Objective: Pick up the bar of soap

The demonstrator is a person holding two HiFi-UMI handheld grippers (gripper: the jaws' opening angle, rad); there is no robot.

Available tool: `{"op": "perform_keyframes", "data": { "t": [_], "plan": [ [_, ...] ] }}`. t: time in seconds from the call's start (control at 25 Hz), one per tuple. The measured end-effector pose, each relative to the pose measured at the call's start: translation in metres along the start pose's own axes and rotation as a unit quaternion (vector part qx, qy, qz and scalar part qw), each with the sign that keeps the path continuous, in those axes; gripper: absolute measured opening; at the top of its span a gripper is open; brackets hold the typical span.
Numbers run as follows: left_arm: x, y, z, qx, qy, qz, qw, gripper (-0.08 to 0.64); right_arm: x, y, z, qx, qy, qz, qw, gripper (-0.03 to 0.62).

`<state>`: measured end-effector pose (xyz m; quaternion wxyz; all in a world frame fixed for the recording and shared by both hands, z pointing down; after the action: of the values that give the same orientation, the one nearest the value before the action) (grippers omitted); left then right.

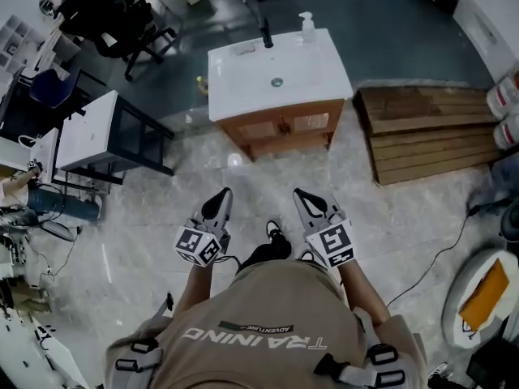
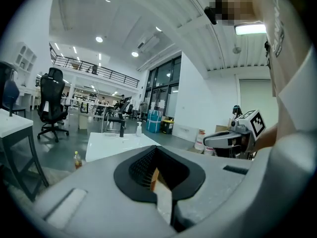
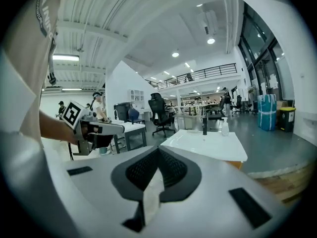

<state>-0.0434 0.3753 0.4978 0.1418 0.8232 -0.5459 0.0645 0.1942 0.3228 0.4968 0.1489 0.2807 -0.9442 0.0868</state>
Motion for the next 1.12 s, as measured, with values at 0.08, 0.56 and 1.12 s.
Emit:
{"op": "perform_keyframes", "data": {
  "t": [0.08,0.56,1.12],
  "plan": [
    [0.004,0.021,0.007,0.004,0.0,-0.005,1.0,-0.008,0.017,0.001,0.013,-0.007,0.002,0.001,1.0,-0.003],
    [0.054,0.11,0.039,0.012,-0.017,-0.083,0.9963,-0.008,0.098,-0.001,0.044,-0.001,0.017,-0.054,0.998,-0.003],
    [0.093,0.144,0.019,-0.062,-0.024,-0.058,0.9961,-0.006,0.17,-0.043,0.06,-0.025,0.04,-0.016,0.999,-0.003]
  ]
}}
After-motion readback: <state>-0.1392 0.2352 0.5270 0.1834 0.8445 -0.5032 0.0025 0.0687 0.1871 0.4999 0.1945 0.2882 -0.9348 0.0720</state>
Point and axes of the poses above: the fingertips, and each gripper's own axes: x forward along the fingers, y to its left, z out of its top, the point moved 6 cm from there along -x, backward along the fingers, and after that the axes turned 4 degrees about y, right-handed, at the moved point
